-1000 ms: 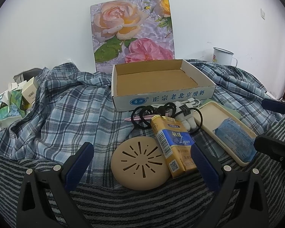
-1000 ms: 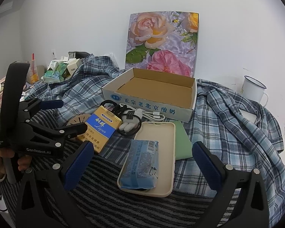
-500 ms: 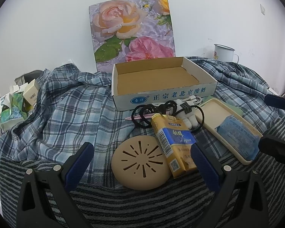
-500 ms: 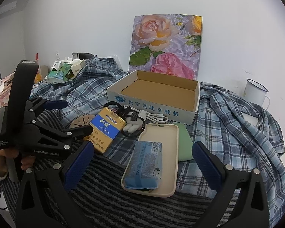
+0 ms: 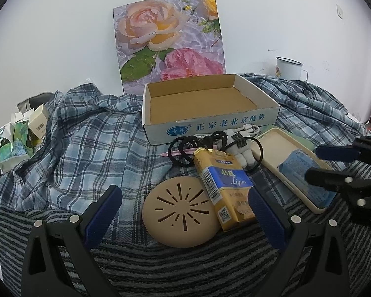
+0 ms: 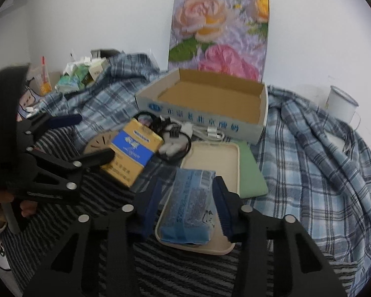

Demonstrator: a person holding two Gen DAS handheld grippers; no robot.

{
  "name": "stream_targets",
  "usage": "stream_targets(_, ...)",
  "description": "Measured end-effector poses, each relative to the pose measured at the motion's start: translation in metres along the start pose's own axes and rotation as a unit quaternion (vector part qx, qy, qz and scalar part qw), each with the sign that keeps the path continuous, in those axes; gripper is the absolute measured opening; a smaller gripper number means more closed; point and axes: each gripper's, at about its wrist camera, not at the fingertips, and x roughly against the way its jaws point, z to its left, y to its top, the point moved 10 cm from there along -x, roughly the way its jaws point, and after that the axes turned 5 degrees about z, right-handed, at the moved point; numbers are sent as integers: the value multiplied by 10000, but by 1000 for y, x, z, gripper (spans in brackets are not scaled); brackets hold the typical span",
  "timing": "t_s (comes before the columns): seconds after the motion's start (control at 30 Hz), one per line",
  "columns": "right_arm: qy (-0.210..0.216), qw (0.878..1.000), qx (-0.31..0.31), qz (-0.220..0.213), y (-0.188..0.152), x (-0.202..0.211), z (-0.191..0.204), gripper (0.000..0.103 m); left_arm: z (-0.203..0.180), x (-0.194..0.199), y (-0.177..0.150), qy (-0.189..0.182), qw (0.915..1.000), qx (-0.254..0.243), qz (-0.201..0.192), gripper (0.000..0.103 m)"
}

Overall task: Organize soft objects
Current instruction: 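Grasp the blue wrapped soap bar from the beige phone case with the right tool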

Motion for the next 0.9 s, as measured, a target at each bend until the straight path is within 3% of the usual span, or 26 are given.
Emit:
stream_targets(0.43,-165,9981,22,595,-11,-24,-3,42,1,0,-2,15,10000,-31,39,103)
stream_targets(0.6,-126,9987,-88,479,-10,-19,-6,34,1,-1,-2,9,10000,-21,33,103)
stream_targets(0.9,-133,9997,-202,-87,1,3,-9,34,-13,6,4,-305,9992,-219,-100,103)
